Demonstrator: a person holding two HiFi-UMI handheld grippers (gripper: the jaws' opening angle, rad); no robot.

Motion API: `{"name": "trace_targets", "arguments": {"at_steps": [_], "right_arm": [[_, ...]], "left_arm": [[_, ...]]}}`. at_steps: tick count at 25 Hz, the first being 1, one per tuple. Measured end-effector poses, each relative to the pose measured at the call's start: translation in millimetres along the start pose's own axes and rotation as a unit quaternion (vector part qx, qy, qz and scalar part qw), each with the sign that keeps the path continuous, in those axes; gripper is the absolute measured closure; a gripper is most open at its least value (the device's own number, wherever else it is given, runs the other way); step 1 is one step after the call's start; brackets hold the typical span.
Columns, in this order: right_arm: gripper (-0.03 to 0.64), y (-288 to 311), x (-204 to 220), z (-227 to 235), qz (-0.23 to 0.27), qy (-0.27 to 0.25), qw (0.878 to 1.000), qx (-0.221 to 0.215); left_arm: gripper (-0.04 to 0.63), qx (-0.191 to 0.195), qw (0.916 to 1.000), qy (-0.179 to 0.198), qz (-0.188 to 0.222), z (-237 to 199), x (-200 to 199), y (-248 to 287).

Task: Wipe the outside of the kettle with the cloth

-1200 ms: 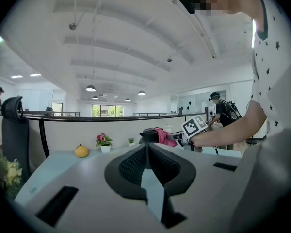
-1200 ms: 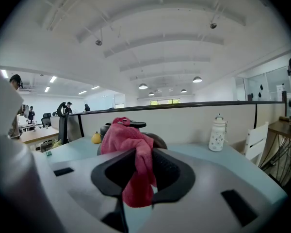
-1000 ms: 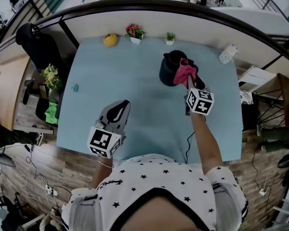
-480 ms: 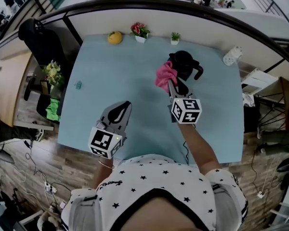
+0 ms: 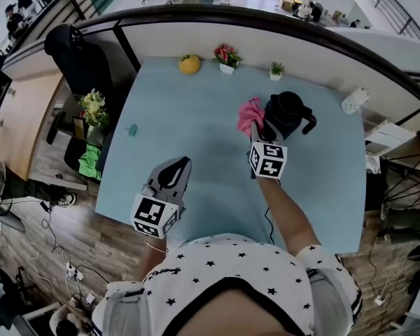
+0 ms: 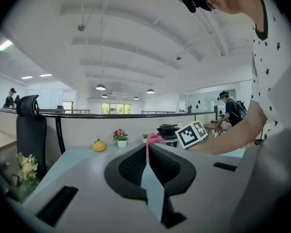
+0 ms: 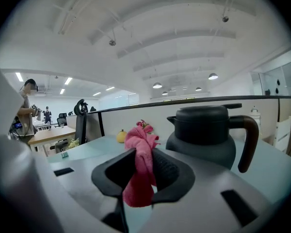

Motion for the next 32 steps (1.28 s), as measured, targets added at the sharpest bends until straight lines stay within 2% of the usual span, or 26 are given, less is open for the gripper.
{"name": "trace_targets", "arguments": {"at_steps": [7,16,25,32], "right_arm": [[0.520,1.6,4.9,4.8,-0.002,-0.006,1.000,0.019],[0.520,-30.3,6.8,22.5,0.007,0.006,1.000,0.028],[0.520,-61.0,10.3,56.5,0.009,0.010,0.999,0.052],[0.520,-72.8,7.2,95.2,0.010,-0.007,0.997,0.083]], "left_arm": [[0.557,0.001,1.0000,-0.003,-0.001,-10.5,4.1,2.8],[0.557,0.025,0.9997,0.001,0.000,10.3,1.0,12.3],[0.557,0.045,0.9990,0.003,0.000,34.8,-1.6,24.8],[0.557,0.056,0.9984,0.007,-0.002,50.6,-3.2,35.1]]}}
Point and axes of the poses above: the fingertips, and each gripper's own axes: y forward along the fingers, z to its right, x out of its underside, the point moved 9 cm from there along -y, backward along the fingers
